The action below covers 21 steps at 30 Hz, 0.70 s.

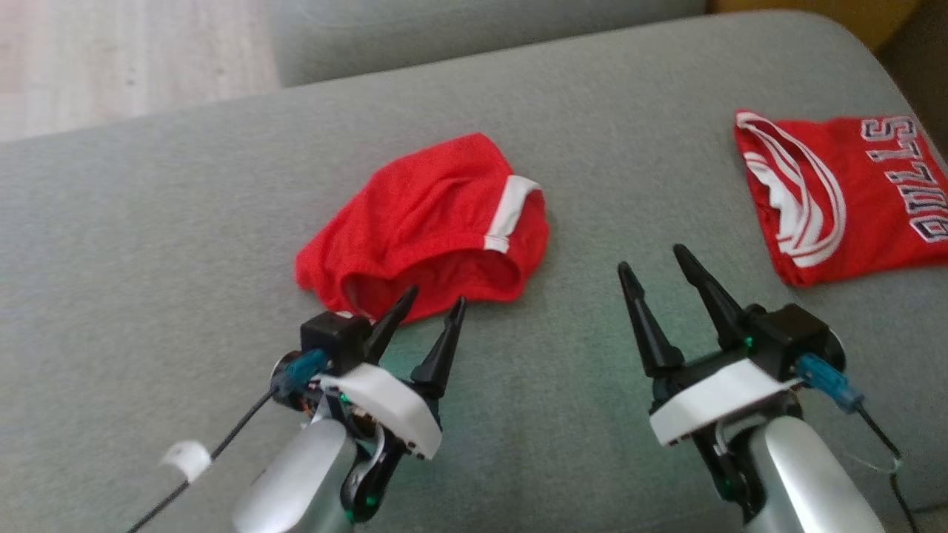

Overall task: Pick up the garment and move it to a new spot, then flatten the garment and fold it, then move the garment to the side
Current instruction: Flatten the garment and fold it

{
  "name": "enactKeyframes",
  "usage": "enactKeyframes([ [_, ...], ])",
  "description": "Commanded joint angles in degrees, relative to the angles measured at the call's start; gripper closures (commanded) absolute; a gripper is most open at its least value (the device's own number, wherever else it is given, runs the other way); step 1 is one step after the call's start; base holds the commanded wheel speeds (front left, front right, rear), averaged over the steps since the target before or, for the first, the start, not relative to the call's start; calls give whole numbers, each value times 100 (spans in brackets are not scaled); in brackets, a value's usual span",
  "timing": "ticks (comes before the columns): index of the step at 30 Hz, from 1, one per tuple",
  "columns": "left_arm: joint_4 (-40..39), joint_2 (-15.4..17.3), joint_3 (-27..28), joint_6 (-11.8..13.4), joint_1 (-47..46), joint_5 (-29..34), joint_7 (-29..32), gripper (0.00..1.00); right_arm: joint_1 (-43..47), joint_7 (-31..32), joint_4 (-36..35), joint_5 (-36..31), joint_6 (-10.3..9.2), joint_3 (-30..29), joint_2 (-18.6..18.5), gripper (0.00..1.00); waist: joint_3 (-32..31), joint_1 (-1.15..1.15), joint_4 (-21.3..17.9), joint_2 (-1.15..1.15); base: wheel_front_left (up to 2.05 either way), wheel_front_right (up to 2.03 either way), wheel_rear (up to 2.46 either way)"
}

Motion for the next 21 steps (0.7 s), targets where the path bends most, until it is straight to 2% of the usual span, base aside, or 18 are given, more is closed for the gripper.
enactKeyframes([
  [1, 2, -12, 64, -42, -387, -88, 69, 0, -314, -99, -140, 44, 40, 177, 67, 0, 177, -1, -197, 0, 0, 0, 0],
  [7, 484, -183, -242, -83, -932, -483, 194, 0, -536, -257, 48, 113, 40, 380, 122, 0, 384, -1, -489, 0, 0, 0, 0],
  [14, 1016, -296, -276, -87, -1427, -1311, 479, 0, -700, -412, 245, 167, 40, 512, 175, 0, 496, -1, -760, 0, 0, 0, 0],
  [19, 1252, -315, -300, -88, -1779, -1575, 330, 0, -761, -488, 336, 177, 40, 531, 196, 0, 520, -1, -830, 0, 0, 0, 0],
  [20, 1276, -317, -325, -88, -1839, -1598, 275, 13, -765, -498, 350, 176, 40, 529, 198, 0, 518, -1, -831, 0, 0, 0, 0],
  [21, 1278, -319, -339, -88, -1895, -1624, 175, 100, -765, -506, 365, 173, 40, 523, 200, 0, 514, -1, -828, 0, 0, 0, 0],
])
